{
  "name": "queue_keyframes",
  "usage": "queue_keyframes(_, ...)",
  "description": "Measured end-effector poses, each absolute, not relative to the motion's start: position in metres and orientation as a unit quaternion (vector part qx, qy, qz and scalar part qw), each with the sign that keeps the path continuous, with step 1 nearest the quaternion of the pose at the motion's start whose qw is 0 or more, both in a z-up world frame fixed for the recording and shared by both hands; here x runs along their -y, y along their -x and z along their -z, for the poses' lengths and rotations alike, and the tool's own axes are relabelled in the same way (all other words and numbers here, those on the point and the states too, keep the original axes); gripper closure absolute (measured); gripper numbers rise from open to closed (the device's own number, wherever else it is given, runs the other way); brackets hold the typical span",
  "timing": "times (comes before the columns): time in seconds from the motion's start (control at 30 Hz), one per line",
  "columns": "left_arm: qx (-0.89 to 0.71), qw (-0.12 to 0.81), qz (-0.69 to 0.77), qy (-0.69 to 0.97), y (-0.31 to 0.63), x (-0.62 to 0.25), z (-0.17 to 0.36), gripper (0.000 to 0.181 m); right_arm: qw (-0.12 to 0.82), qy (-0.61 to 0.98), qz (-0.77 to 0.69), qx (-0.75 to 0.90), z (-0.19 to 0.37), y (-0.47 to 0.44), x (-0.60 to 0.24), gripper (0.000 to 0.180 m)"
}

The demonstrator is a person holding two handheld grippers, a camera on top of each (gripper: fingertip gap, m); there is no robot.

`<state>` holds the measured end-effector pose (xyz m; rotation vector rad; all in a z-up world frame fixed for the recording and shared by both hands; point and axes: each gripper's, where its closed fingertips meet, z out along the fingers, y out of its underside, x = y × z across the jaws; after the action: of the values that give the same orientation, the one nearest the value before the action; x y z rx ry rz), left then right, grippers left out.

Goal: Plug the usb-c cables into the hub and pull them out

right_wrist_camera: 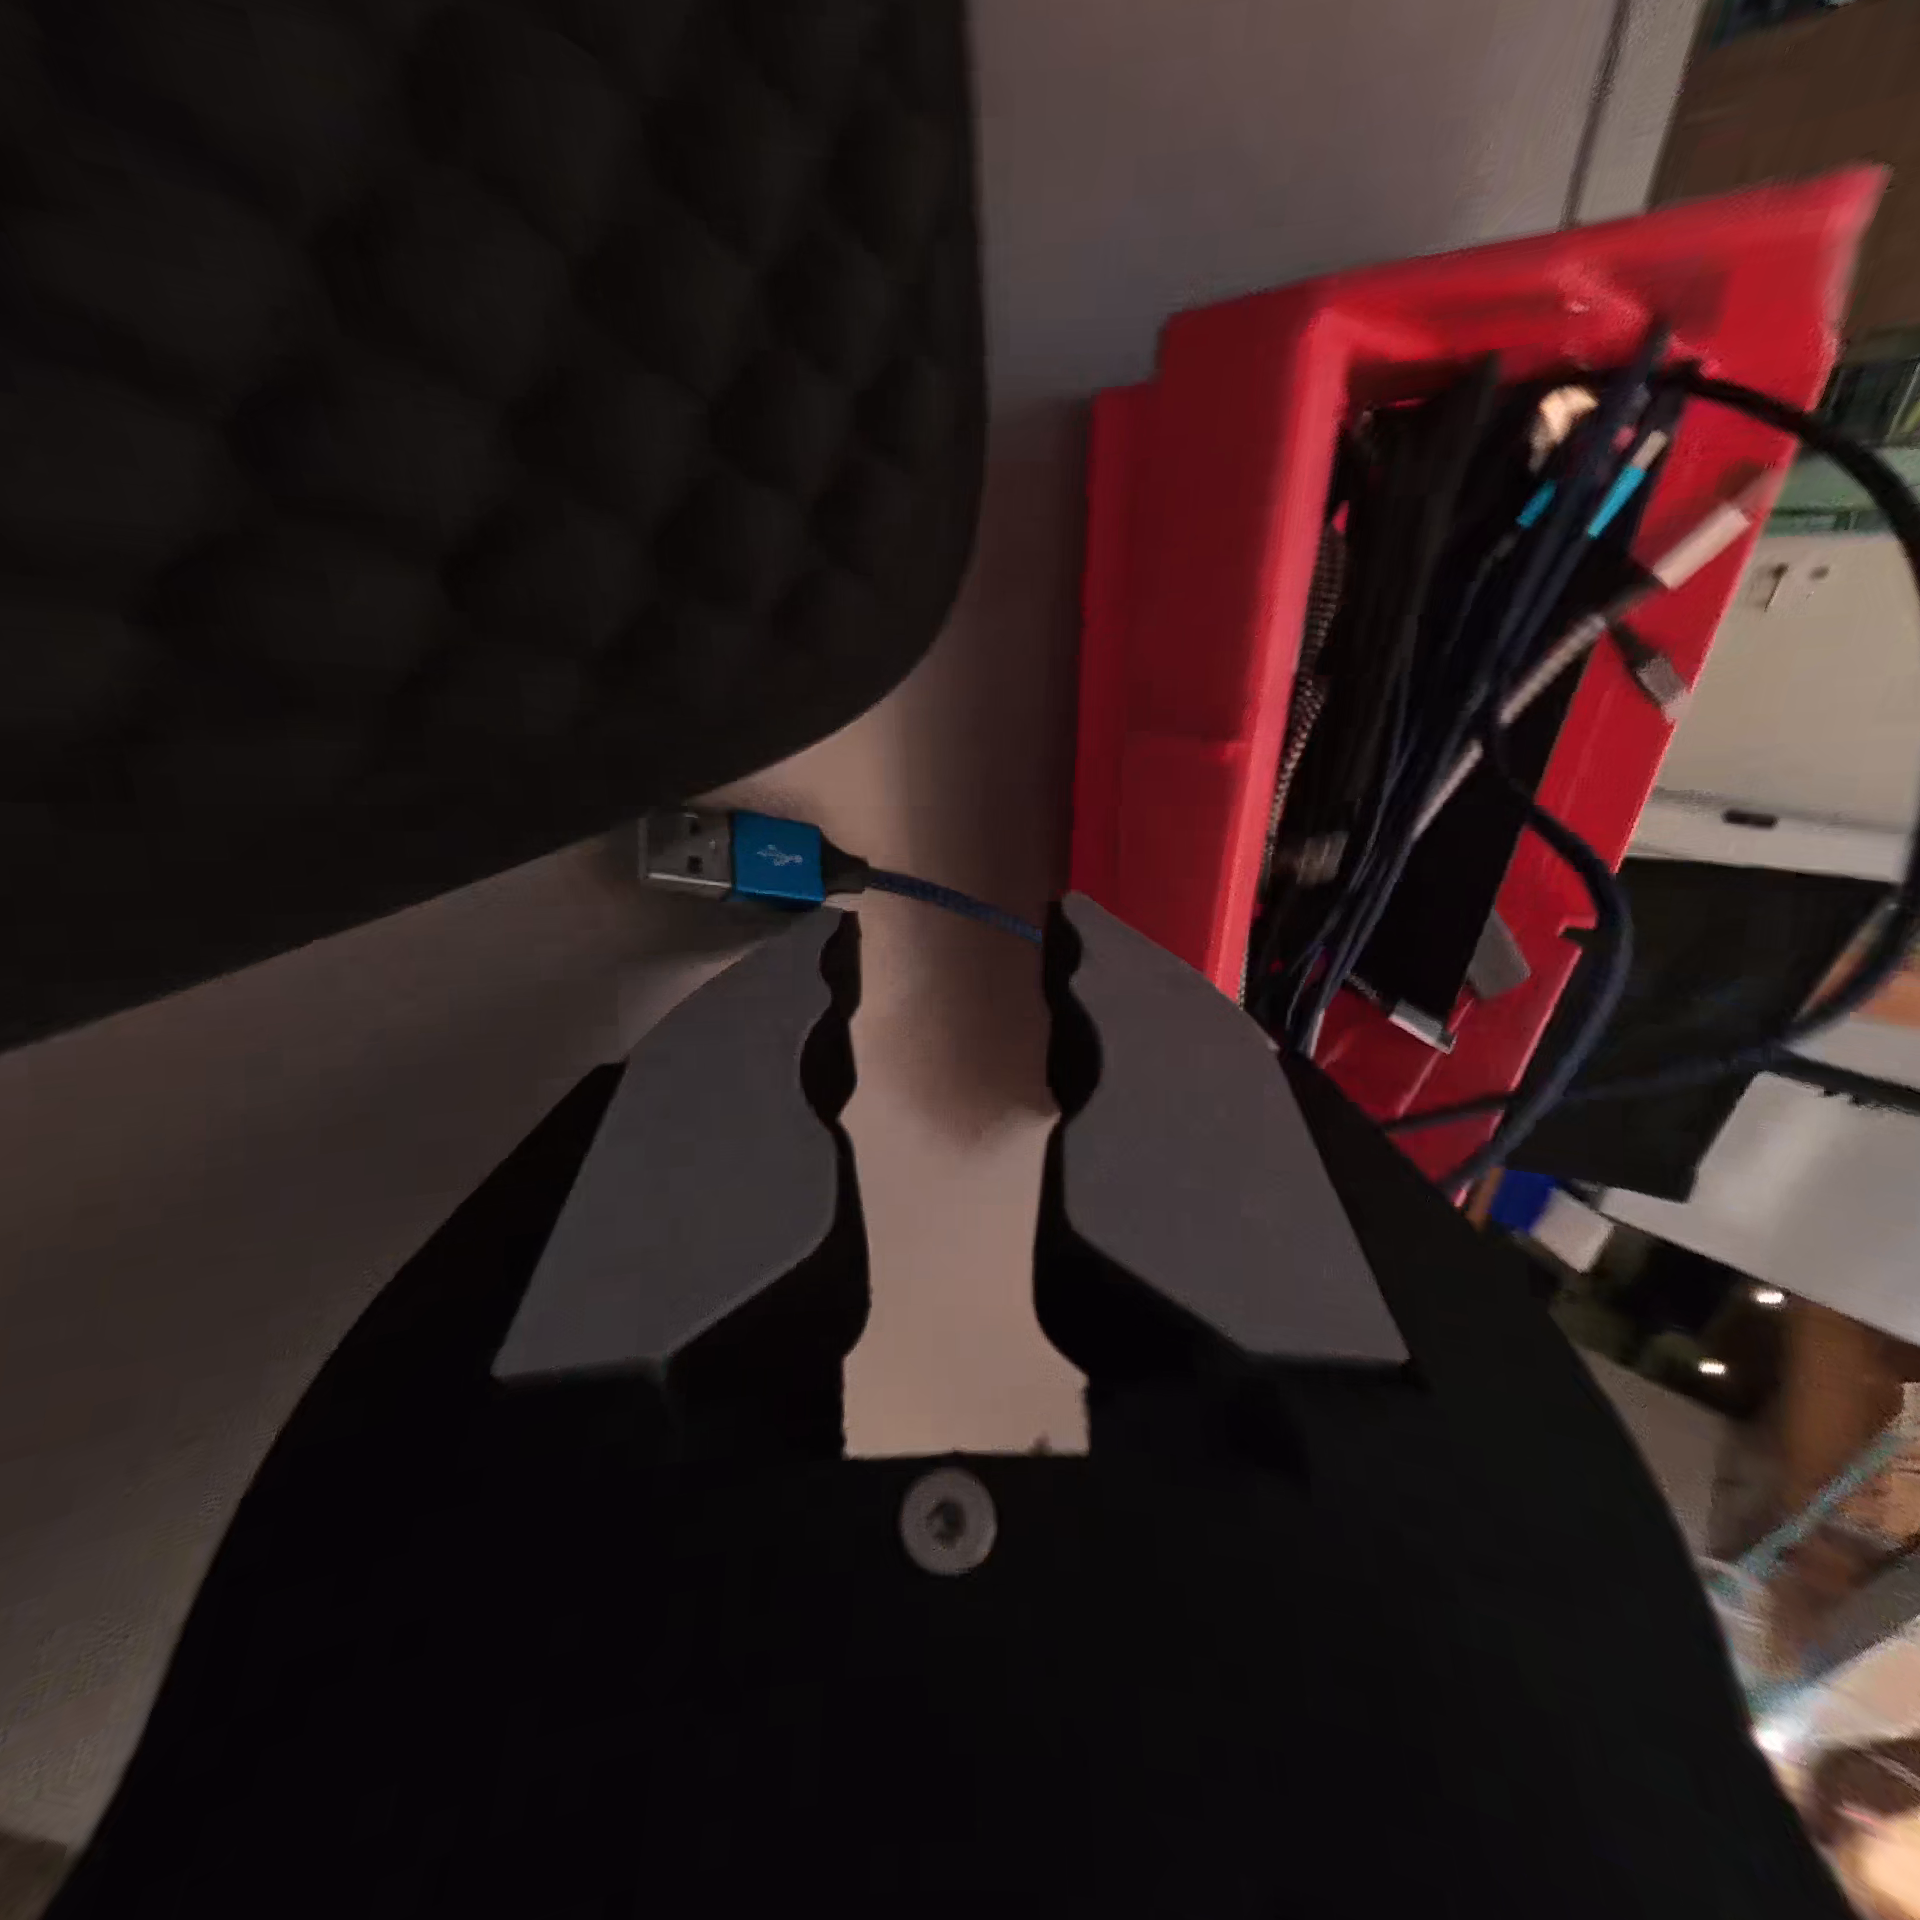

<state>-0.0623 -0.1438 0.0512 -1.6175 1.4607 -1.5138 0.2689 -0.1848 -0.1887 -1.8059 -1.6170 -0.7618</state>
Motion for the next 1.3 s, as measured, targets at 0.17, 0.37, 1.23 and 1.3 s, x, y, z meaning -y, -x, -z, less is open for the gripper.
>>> queue_keyframes(0.17,-0.537,0.234,0.55,0.596,0.059,0.145,-0.047,0.171,0.231,0.669,0.284,0.647,0.192,-0.277,0.177,0.168)
queue_keyframes(0.37,-0.536,0.233,0.551,0.596,0.057,0.144,-0.046,0.171,0.306,0.739,0.158,0.579,0.128,-0.262,0.153,0.176)
queue_keyframes(1.23,-0.514,0.268,0.545,0.607,0.051,0.123,-0.044,0.172,0.415,0.725,-0.291,0.466,0.002,-0.014,0.142,0.139)
queue_keyframes(1.3,-0.521,0.268,0.538,0.605,0.046,0.127,-0.043,0.171,0.398,0.718,-0.35,0.451,0.0,0.024,0.138,0.129)
